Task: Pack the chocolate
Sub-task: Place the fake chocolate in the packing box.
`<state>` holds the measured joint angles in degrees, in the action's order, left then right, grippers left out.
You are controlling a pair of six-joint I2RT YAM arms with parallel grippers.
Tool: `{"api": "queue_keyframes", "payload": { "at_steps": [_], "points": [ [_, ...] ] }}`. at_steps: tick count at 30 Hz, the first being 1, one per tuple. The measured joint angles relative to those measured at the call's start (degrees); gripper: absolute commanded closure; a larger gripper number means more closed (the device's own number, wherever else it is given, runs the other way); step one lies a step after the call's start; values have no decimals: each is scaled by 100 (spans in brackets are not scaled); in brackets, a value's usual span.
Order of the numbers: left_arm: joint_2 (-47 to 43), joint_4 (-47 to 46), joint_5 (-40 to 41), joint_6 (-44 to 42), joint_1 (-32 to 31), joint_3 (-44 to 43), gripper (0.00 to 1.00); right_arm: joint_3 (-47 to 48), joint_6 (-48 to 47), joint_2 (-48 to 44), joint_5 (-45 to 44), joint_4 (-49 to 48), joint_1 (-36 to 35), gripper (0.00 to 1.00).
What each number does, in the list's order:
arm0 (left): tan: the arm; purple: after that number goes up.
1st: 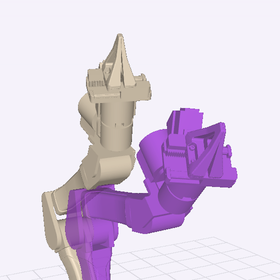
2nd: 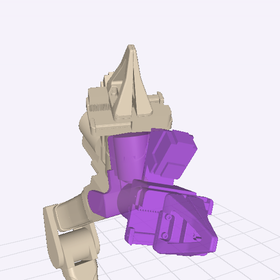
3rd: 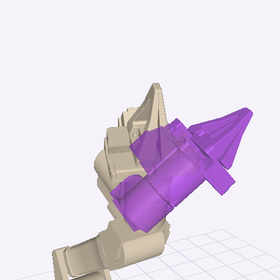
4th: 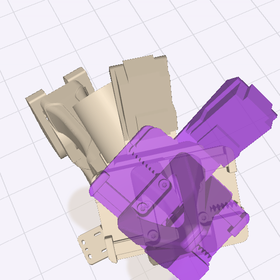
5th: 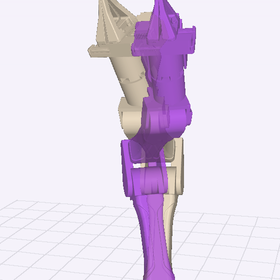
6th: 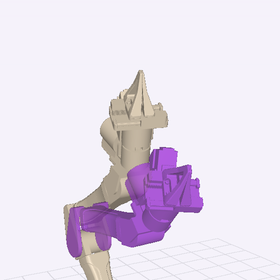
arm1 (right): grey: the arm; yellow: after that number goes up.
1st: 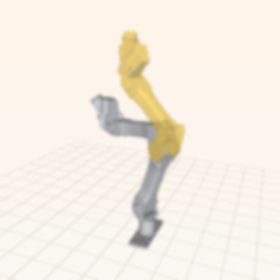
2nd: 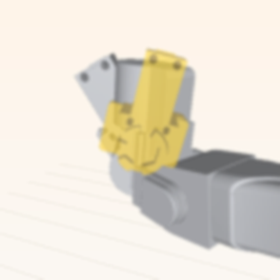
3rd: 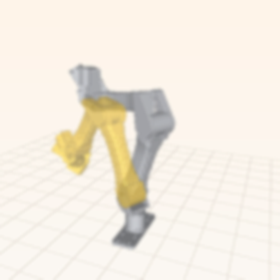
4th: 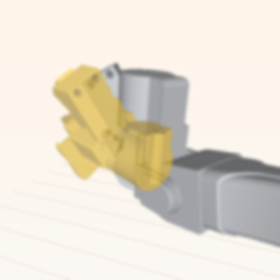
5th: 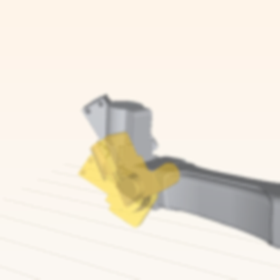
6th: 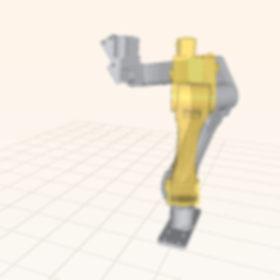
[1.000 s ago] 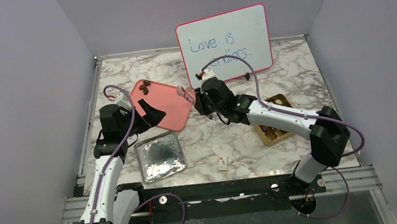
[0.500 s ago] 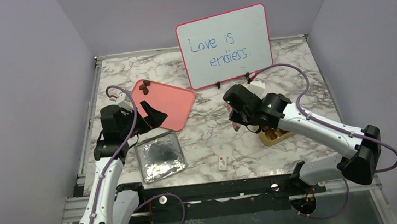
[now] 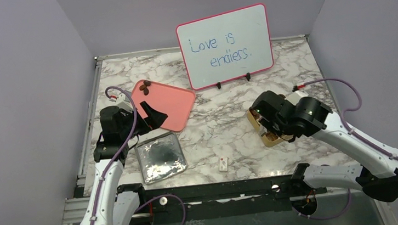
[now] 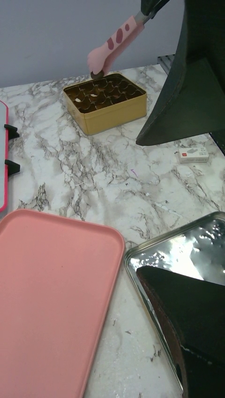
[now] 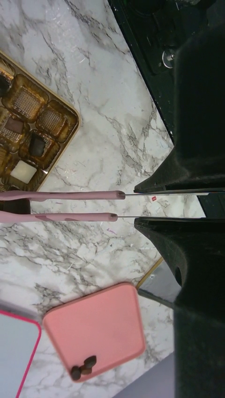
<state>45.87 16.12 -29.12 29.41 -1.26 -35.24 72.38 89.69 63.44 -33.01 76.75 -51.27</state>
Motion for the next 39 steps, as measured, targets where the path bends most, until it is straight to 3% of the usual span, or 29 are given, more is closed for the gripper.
{"api": "queue_keyframes", "payload": {
  "at_steps": [7, 24, 29, 39],
  "points": [
    [-7, 2, 2, 0, 0, 0, 1, -195, 382, -693, -328, 247, 0, 77],
    [-125, 31, 15, 0, 0, 0, 1, -990, 925, -282, -422, 308, 81, 80],
    [-120, 33, 15, 0, 0, 0, 1, -1362, 765, -411, -439, 308, 127, 85],
    [-125, 33, 15, 0, 0, 0, 1, -1738, -7, -1644, -485, 328, 264, 92]
  ]
}}
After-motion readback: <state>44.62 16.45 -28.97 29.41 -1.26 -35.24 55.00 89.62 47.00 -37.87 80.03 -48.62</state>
